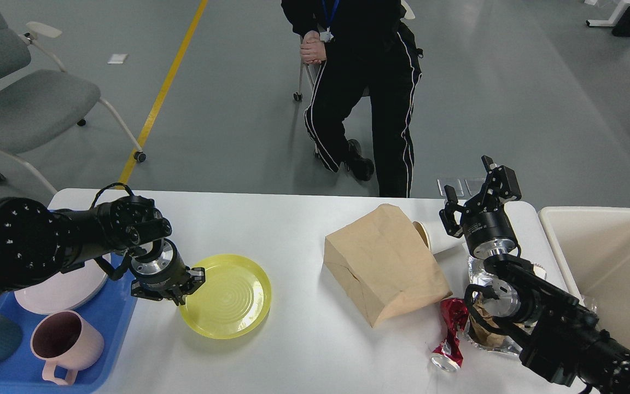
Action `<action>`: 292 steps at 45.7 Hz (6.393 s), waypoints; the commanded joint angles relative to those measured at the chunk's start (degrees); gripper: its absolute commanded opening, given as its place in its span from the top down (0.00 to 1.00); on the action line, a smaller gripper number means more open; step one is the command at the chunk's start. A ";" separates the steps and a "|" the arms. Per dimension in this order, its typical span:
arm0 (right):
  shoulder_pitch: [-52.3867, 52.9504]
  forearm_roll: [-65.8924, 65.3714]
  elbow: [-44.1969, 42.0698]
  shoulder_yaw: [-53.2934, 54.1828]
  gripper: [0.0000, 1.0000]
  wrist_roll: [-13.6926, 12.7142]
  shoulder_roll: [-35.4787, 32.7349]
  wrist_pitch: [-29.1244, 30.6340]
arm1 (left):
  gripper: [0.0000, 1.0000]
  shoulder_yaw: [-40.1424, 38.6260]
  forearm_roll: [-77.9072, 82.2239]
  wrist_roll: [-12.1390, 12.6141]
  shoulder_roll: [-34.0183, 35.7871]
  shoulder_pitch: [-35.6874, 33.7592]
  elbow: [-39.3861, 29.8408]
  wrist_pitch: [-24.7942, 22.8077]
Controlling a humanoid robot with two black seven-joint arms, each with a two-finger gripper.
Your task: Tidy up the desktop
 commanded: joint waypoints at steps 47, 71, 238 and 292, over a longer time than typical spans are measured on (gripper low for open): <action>0.00 -0.02 0.00 -0.01 0.00 0.00 -0.04 0.00 | 1.00 0.22 0.21 3.68 19.98 -31.77 -1.00 -17.43; 0.00 -0.02 0.00 -0.01 0.00 0.00 -0.04 0.00 | 1.00 -2.50 0.04 3.42 37.03 -7.43 -0.04 -17.43; 0.00 -0.02 0.00 -0.01 0.00 0.00 -0.04 0.00 | 0.04 -112.19 -0.23 -23.04 14.01 24.92 15.35 24.04; -0.09 -0.02 0.00 -0.01 0.00 0.00 -0.04 0.00 | 0.04 -112.46 -0.49 -36.13 1.53 30.46 15.35 24.04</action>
